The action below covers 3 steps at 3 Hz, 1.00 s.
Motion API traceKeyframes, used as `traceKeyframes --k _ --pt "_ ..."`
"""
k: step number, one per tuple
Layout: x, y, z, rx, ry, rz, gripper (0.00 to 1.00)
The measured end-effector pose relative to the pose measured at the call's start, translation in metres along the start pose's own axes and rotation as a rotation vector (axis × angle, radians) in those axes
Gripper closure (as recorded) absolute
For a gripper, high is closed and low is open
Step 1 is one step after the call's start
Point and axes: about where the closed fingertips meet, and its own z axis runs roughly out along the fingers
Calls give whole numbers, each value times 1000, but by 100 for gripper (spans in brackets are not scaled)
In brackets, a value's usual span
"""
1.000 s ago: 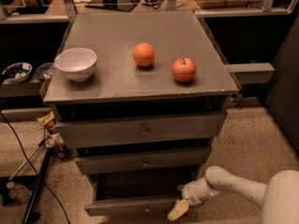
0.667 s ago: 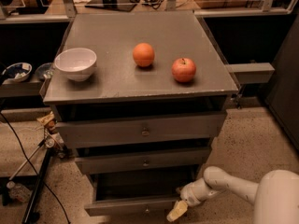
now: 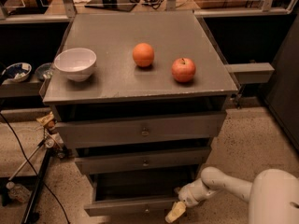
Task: Open bottom drawer
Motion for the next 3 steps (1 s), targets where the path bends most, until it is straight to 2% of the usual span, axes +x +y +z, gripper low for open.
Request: traceKeyframes --k 1,2,3 --pt "-12 1 -13 35 -8 -43 0" --pt "-35 4 -45 126 -34 -101 0" --pt "-36 2 -43 138 -28 -101 0"
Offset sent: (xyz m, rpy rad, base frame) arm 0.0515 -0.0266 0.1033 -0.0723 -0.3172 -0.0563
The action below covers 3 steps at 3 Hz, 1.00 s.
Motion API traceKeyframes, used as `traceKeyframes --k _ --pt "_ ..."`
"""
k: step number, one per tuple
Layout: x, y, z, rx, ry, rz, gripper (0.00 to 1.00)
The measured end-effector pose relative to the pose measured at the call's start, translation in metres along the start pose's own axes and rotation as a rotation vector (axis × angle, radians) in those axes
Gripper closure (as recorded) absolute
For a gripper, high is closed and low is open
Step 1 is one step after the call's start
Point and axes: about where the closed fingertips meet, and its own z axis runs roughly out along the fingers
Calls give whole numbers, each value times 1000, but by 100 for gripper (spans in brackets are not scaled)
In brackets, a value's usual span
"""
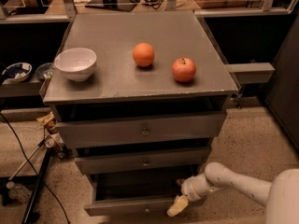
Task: Open bottom drawer
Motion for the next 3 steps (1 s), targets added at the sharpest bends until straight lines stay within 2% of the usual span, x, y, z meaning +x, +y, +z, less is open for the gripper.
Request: traceKeyframes --k 2,3 --pt "32 0 50 -65 45 68 0" --pt "33 1 52 -67 45 70 0"
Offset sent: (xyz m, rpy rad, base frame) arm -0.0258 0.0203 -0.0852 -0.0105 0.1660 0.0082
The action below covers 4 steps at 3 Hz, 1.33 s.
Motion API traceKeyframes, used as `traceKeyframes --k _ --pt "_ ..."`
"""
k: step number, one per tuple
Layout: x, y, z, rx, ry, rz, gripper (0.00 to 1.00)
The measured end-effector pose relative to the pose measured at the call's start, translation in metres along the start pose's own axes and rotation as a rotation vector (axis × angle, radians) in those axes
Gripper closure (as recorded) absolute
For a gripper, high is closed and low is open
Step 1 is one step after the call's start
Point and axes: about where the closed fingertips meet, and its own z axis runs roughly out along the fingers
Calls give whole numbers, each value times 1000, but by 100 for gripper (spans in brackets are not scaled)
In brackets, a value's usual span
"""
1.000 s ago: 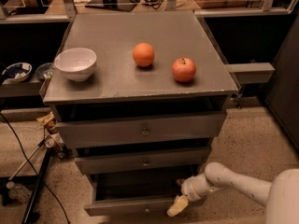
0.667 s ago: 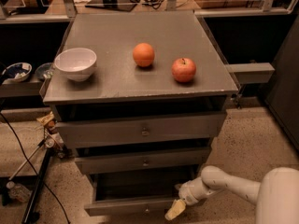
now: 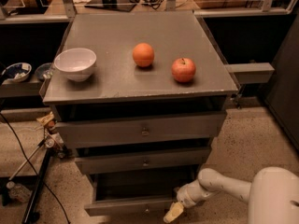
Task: Open bottom drawer
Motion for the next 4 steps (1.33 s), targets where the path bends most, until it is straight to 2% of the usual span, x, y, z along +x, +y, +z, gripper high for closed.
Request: traceKeyframes --k 2,4 --pt "9 21 -1 -87 -7 24 0" --pt "5 18 -5 -87 -7 24 0"
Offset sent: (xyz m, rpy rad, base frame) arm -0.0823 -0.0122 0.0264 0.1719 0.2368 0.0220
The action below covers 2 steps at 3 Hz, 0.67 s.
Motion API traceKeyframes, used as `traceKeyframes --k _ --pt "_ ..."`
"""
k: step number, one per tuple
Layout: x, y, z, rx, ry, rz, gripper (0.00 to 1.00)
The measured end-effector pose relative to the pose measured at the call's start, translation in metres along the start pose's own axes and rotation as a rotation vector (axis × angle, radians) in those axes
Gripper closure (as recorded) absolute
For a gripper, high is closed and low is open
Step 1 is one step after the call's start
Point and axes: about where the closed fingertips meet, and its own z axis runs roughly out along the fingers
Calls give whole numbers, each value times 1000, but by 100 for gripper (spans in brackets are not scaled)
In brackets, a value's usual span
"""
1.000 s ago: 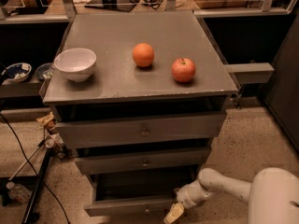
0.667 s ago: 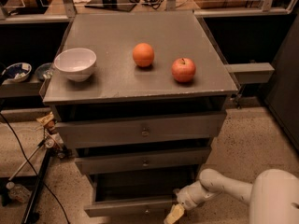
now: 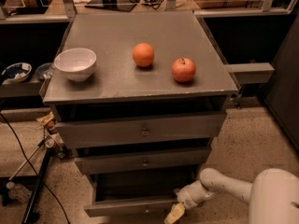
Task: Open bottom drawer
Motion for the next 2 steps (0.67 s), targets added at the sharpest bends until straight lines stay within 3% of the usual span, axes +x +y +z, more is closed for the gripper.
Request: traceKeyframes --k 2 --pt "-1 1 -1 -8 -2 2 0"
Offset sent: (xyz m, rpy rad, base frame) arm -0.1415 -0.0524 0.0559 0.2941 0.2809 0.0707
